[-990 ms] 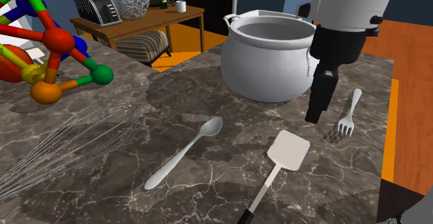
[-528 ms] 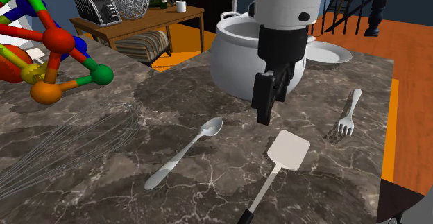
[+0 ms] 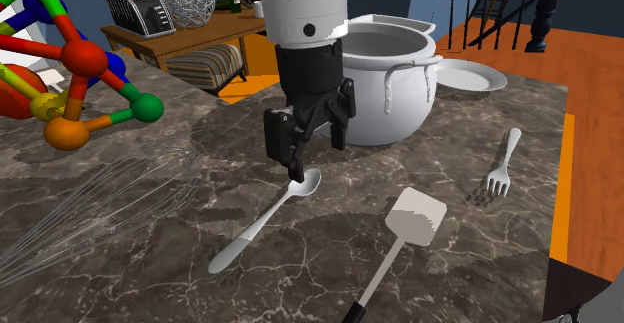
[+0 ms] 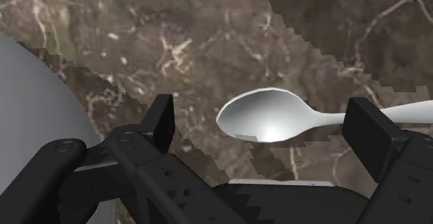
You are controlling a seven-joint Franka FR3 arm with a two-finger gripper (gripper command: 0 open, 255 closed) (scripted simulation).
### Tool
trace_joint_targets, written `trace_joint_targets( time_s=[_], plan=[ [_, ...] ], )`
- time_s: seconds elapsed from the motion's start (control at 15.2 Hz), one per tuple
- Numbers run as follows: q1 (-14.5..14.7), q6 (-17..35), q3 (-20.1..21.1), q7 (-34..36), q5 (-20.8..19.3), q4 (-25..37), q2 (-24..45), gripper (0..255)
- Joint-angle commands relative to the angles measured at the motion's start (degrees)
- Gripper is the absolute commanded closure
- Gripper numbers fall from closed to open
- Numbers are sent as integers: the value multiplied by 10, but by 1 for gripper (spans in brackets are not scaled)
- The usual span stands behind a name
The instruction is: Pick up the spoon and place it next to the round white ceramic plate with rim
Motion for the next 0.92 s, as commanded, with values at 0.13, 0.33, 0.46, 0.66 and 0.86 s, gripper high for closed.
trace_joint_targets(
  time_s=[0.13, 0.33, 0.46, 0.66, 0.86],
  plan=[
    [4, 20, 4, 11, -1, -11, 11, 0],
    [4, 43, 4, 10, 0, -40, 5, 0],
    [5, 56, 5, 10, 1, -54, 3, 0],
    [5, 56, 5, 10, 1, -54, 3, 0],
    [5, 56, 5, 10, 1, -54, 3, 0]
  ],
)
